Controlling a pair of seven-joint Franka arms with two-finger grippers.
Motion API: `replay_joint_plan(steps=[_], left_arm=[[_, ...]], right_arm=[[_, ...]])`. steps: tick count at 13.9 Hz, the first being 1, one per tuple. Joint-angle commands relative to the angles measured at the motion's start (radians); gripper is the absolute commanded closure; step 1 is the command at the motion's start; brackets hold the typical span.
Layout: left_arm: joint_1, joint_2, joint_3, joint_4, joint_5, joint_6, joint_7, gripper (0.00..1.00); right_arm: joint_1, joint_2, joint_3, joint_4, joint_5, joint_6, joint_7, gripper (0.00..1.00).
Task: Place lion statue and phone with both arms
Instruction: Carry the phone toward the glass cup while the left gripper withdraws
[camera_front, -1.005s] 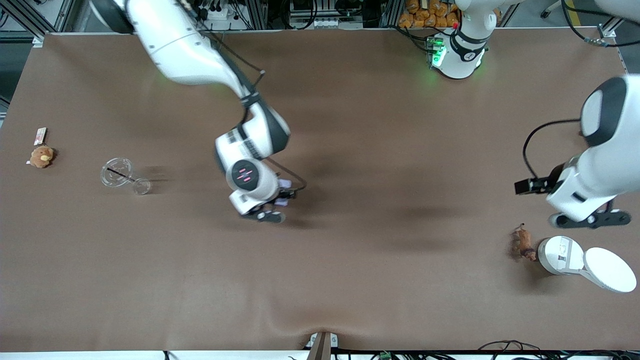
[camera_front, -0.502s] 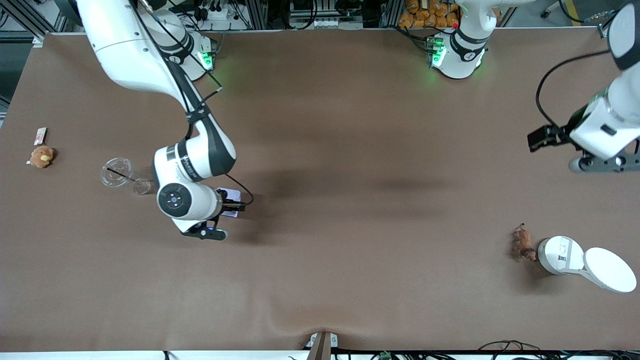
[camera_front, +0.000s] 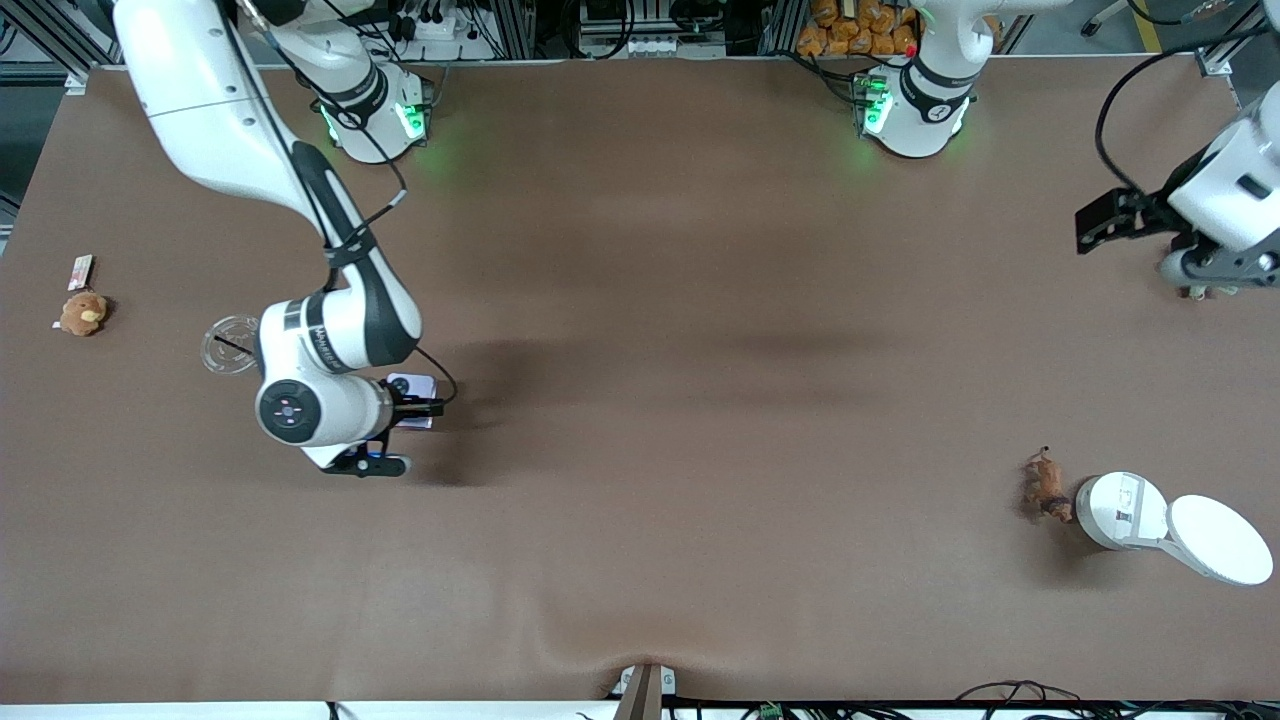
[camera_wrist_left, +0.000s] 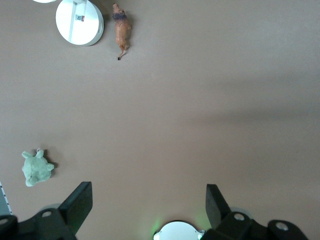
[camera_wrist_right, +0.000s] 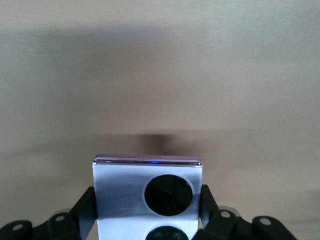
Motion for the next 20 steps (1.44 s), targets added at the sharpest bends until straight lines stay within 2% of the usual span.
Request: replay_joint_plan(steps=[1, 3, 8, 11, 18, 19, 20], left_arm=[[-0.016, -0.032, 0.025, -0.005, -0.042, -0.020, 0.015, 0.00], [-0.017, -0.028, 0.024, 0.032, -0.043, -0.063, 0.004, 0.00], [-0.014, -0.035, 0.025, 0.042, -0.053, -0.109, 0.004, 0.00], [-0.013, -0.023, 0.031, 0.060, -0.099, -0.109, 0.000, 0.00], [-0.014, 0.005, 0.031, 0.083, -0.054, -0.086, 0.013, 0.00], [-0.014, 0.008, 0.031, 0.083, -0.043, -0.077, 0.013, 0.00], [-0.014, 0.008, 0.031, 0.084, -0.043, -0.074, 0.013, 0.00]], right_arm=[[-0.056, -0.069, 0.019, -0.135, -0.009, 0.087, -0.091, 1.00], [-0.079, -0.072, 0.019, -0.150, -0.009, 0.088, -0.131, 1.00], [-0.092, -0.069, 0.019, -0.176, -0.009, 0.107, -0.134, 1.00], [-0.088, -0.069, 0.019, -0.176, -0.009, 0.107, -0.134, 1.00], [-0.124, -0.073, 0.019, -0.191, -0.007, 0.107, -0.203, 1.00], [-0.124, -0.073, 0.019, -0.192, -0.005, 0.106, -0.203, 0.99], [-0.124, -0.073, 0.019, -0.190, -0.007, 0.101, -0.203, 0.79]])
